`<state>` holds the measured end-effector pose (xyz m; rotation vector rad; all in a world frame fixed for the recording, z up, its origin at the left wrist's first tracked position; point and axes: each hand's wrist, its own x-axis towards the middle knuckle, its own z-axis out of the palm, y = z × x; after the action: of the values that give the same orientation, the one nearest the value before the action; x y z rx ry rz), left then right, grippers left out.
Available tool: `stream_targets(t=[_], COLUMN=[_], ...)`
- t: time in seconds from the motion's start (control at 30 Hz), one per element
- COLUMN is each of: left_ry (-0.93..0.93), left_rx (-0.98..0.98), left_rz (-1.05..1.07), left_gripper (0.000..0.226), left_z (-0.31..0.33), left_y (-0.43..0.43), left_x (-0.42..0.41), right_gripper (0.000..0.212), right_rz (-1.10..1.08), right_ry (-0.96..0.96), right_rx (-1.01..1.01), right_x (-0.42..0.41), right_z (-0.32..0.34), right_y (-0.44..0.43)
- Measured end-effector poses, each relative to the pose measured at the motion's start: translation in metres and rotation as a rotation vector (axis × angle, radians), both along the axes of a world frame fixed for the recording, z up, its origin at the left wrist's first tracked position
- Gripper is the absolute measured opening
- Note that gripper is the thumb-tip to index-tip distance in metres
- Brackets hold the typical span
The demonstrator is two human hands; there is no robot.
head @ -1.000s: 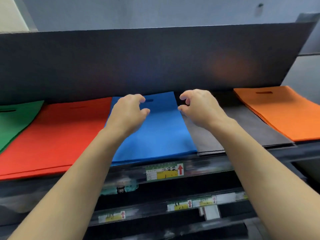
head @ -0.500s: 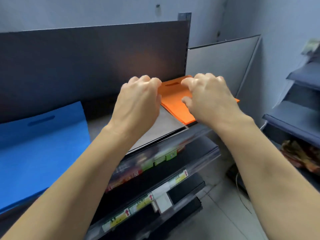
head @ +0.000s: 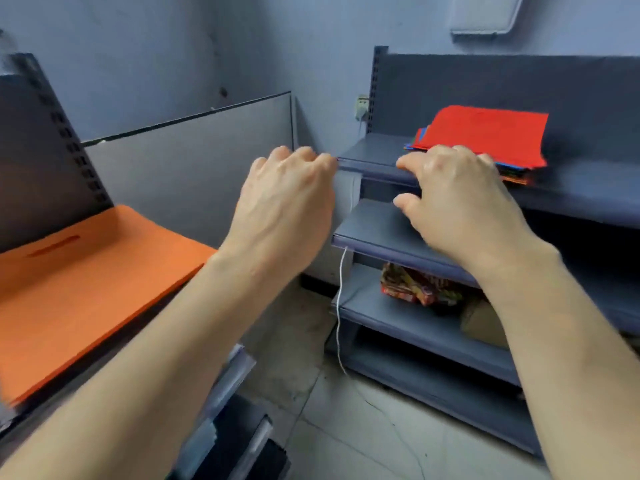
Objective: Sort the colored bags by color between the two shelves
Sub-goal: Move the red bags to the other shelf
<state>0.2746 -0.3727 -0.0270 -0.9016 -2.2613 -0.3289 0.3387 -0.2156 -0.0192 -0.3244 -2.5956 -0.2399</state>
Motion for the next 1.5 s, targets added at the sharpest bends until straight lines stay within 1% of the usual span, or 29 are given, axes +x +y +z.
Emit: stream_targets(t=[0.07,0.17,0.23,0.3,0.4,0.47,0.63,0.73,0.87,1.0,1.2,1.33,1.4,1.47,1.5], left_ry=[-0.013,-0.057,-0.068,-0.08,-0.12,-0.128,-0.175,-0.267,-0.396,-0.46,-0.555,-0.597,-0.622,-0.654,-0.67], left_rx=[-0.01,-0.042,-0.041,-0.035,-0.032,-0.007,0.027,0.093,0.08,0.07,0.009,-0.097,-0.165,-0.187,-0.183], left_rz=[-0.085,-0.14,-0.182,-0.226,-0.286,-0.329,-0.36,-0.401,-0.43,-0.417,-0.318,-0.219,-0.175,-0.14,-0.129], left_gripper=[0.021,0.023,0.02,0.018,0.024,0.023,0.024,0.03,0.031,0.032,0.029,0.007,0.019,0.035,0.037], left_z=[0.0,0.0,-0.002,-0.002,-0.002,0.0,0.016,0.015,0.0,-0.009,-0.019,-0.028,-0.033,-0.038,-0.04], left_y=[0.038,0.083,0.107,0.13,0.163,0.183,0.223,0.243,0.273,0.304,0.35,0.382,0.395,0.406,0.41], left_x=[-0.01,-0.031,-0.048,-0.067,-0.098,-0.121,-0.184,-0.217,-0.247,-0.269,-0.291,-0.303,-0.307,-0.311,-0.313], right_gripper=[0.035,0.034,0.034,0.034,0.033,0.032,0.034,0.04,0.042,0.044,0.045,0.044,0.046,0.05,0.052], right_rz=[-0.091,-0.205,-0.264,-0.313,-0.386,-0.408,-0.434,-0.481,-0.522,-0.531,-0.535,-0.583,-0.612,-0.633,-0.645], right_ry=[-0.002,0.01,0.015,0.023,0.044,0.066,0.129,0.157,0.133,0.123,0.069,0.034,-0.002,-0.045,-0.067], right_rx=[-0.026,-0.085,-0.125,-0.133,-0.13,-0.14,-0.19,-0.247,-0.305,-0.35,-0.419,-0.469,-0.505,-0.553,-0.577], right_x=[0.003,0.001,-0.005,-0.016,-0.036,-0.055,-0.104,-0.121,-0.137,-0.153,-0.168,-0.173,-0.176,-0.18,-0.181], right_z=[0.0,-0.002,-0.004,-0.006,-0.004,0.001,0.017,0.016,0.008,0.001,-0.005,-0.011,-0.017,-0.025,-0.03], right_y=[0.034,0.073,0.093,0.111,0.136,0.15,0.179,0.199,0.227,0.257,0.313,0.352,0.37,0.385,0.391])
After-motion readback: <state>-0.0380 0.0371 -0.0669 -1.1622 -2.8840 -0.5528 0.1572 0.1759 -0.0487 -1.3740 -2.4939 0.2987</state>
